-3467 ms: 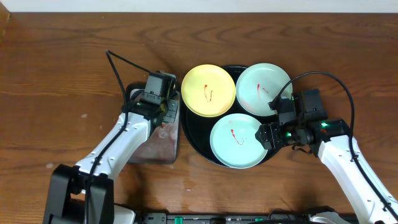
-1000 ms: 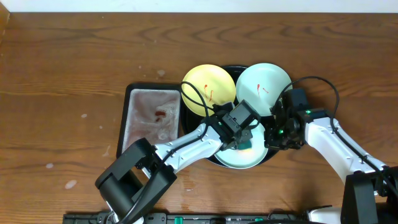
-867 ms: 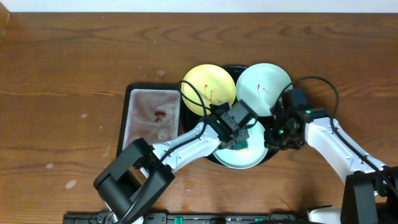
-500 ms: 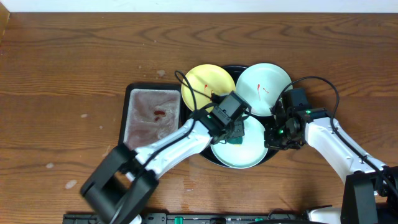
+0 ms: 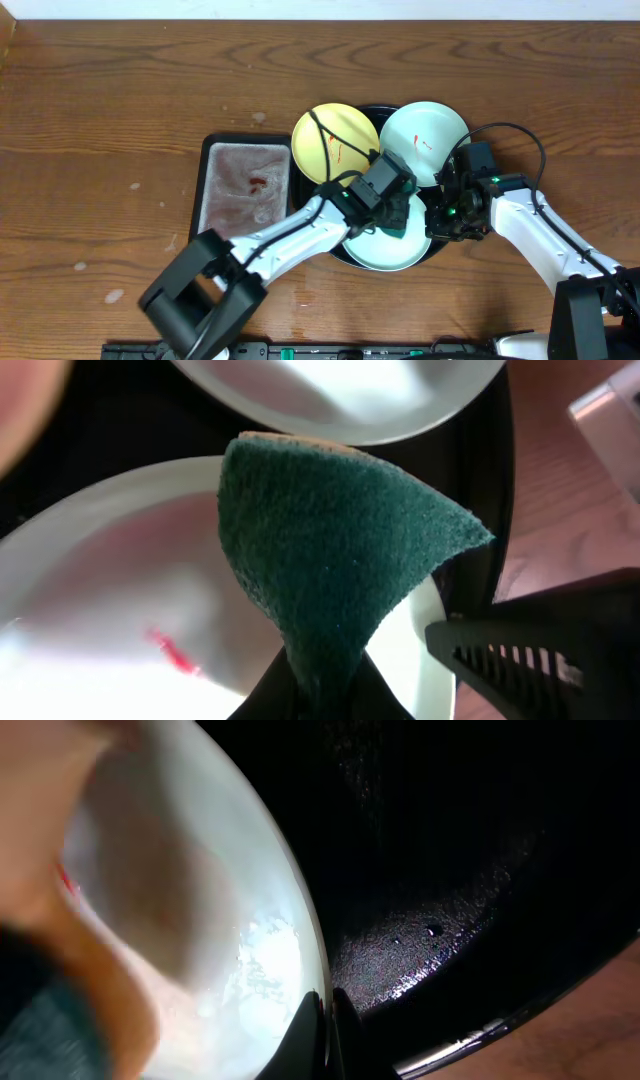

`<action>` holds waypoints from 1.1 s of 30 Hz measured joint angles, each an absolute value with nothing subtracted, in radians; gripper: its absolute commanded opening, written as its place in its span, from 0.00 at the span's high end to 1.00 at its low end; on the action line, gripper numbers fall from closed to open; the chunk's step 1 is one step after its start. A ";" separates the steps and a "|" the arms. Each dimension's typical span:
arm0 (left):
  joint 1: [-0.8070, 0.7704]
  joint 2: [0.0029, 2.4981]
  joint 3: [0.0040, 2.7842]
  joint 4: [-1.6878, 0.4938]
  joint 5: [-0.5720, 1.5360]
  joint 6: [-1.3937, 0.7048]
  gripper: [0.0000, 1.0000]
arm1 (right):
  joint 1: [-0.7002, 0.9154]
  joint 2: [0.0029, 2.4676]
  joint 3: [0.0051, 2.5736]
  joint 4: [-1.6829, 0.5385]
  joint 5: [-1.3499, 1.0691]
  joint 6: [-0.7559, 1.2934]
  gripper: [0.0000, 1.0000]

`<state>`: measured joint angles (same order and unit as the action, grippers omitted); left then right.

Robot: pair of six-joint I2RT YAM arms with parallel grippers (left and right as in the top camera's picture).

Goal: Clean dirty plates on tray and stack at the side
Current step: 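Scrub the front pale green plate with the sponge while right gripper holds rim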

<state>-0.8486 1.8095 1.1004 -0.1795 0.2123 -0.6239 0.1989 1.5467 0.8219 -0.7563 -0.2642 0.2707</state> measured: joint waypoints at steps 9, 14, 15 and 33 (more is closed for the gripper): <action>-0.845 1.845 1.100 -0.191 0.087 -0.561 0.92 | 0.199 1.547 0.822 -0.760 -0.265 0.271 0.99; -0.821 1.845 1.100 -0.202 -0.012 -0.497 0.93 | 0.199 1.547 0.822 -0.760 -0.265 0.271 0.99; -0.813 1.845 1.100 -0.199 -0.023 -0.485 0.93 | 0.199 1.547 0.822 -0.760 -0.265 0.271 0.99; -0.789 1.750 1.102 -0.129 0.077 -0.434 0.92 | 0.199 1.547 0.822 -0.767 -0.264 0.271 0.99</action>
<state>-0.7895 1.7500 1.1019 -0.1287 0.0772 -0.4343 0.1989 1.5467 0.8219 -0.7666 -0.2642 0.2707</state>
